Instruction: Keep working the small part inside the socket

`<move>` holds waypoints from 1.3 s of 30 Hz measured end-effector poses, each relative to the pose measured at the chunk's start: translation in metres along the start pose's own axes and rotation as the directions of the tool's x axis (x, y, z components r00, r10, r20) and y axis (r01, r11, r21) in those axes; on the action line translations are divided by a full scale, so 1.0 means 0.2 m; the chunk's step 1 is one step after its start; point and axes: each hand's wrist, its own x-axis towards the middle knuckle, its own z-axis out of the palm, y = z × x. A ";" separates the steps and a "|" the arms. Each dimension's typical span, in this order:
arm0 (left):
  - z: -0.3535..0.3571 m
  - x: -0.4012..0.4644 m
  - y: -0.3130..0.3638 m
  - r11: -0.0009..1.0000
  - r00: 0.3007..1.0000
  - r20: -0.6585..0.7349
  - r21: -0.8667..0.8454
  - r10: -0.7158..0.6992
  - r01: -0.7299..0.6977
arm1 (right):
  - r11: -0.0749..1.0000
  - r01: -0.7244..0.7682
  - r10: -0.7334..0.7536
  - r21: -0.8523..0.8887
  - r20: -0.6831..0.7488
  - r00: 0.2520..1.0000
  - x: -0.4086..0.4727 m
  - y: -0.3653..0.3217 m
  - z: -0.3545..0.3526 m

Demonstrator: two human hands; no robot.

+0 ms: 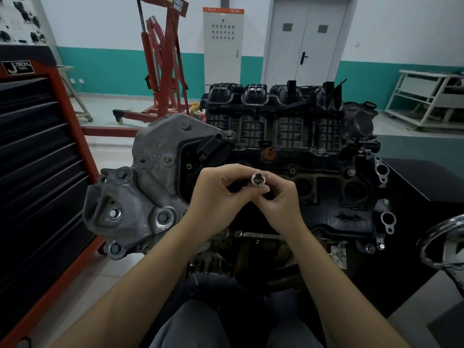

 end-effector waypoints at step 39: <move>0.00 0.00 -0.02 0.998 0.999 0.039 -0.059 -0.005 0.007 | 1.000 0.002 -0.002 0.000 0.007 1.000 0.00 -0.01 0.00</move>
